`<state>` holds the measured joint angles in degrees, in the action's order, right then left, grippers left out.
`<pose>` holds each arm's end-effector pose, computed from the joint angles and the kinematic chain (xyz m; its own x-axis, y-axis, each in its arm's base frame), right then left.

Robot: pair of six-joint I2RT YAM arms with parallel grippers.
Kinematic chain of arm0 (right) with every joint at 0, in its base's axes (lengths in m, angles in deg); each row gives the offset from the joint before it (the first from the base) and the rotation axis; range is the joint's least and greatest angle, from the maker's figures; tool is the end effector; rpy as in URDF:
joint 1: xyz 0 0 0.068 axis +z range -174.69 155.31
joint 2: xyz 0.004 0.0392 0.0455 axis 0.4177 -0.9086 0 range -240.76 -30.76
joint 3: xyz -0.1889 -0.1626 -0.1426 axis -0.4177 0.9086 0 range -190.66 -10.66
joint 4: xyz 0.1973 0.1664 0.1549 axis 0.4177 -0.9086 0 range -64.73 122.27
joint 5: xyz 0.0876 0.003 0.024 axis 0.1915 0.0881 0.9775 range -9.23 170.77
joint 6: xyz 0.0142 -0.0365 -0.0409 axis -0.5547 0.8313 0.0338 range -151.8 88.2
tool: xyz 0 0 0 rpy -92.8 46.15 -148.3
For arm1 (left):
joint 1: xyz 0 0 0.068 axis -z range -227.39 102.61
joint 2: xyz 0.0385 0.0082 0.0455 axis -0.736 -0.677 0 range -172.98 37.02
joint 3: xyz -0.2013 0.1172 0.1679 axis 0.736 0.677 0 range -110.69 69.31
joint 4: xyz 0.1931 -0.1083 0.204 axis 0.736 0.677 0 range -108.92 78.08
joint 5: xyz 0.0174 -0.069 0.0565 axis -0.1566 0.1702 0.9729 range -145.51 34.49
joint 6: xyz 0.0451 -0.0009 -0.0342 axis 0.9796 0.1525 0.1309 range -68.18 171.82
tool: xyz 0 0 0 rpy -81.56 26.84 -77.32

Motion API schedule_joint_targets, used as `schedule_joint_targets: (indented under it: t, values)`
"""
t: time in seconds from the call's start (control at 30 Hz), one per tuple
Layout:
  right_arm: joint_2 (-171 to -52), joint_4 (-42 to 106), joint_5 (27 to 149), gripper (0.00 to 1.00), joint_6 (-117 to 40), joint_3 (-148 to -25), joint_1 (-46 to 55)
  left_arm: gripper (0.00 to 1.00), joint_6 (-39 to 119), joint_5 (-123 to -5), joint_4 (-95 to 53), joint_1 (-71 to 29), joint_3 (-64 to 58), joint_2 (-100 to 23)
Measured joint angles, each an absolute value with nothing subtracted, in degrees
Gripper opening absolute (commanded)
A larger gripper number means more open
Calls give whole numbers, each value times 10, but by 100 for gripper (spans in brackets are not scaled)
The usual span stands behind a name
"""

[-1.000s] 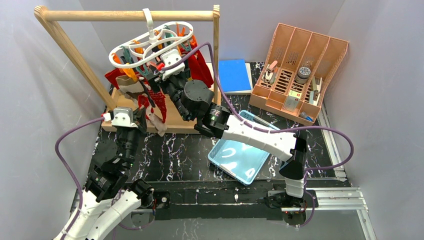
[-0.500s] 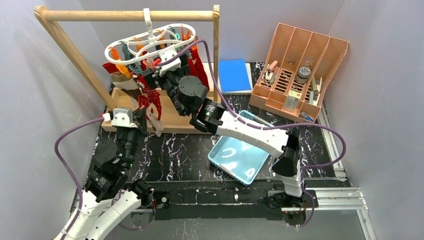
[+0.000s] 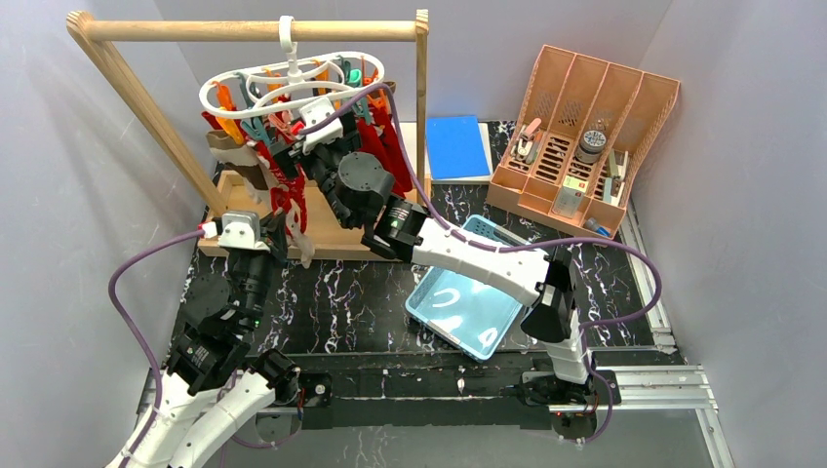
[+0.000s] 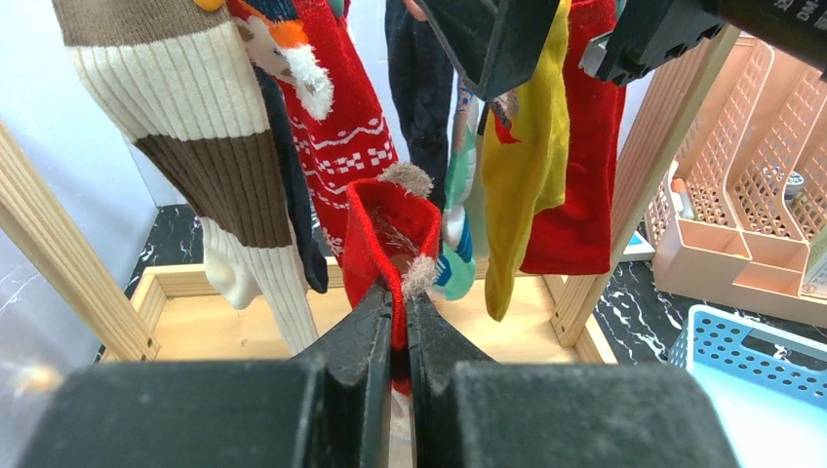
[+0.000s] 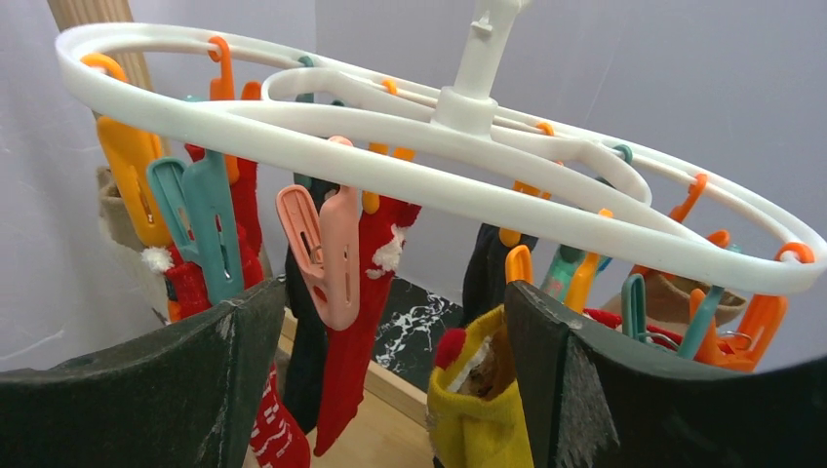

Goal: Clip the socks to the hanger
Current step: Adjust the hanger on the clothesline.

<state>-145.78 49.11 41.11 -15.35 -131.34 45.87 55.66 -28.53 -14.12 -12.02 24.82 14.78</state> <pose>0.1949 0.4762 0.4941 0.2722 0.1161 -0.9552 -0.4720 0.8812 -0.0274 0.0992 -0.0485 0.4160 0.2548 -0.1078 -0.9610 0.1463 0.9866 -0.0719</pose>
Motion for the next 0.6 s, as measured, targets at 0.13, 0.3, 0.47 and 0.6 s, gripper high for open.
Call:
schedule_joint_targets:
  t: [0.13, 0.3, 0.47, 0.6]
  values:
    - [-1458, 501, 417, 89, -158, -1313, 459, 0, 557, -285, -141, -120, 248, 148]
    - [-1463, 503, 421, 87, -165, -1325, 459, 0, 558, -285, -141, -120, 248, 150]
    - [-1474, 504, 424, 83, -167, -1348, 459, 0, 559, -285, -141, -120, 248, 150]
    - [-1493, 504, 426, 76, -169, -1371, 459, 0, 559, -285, -141, -120, 248, 150]
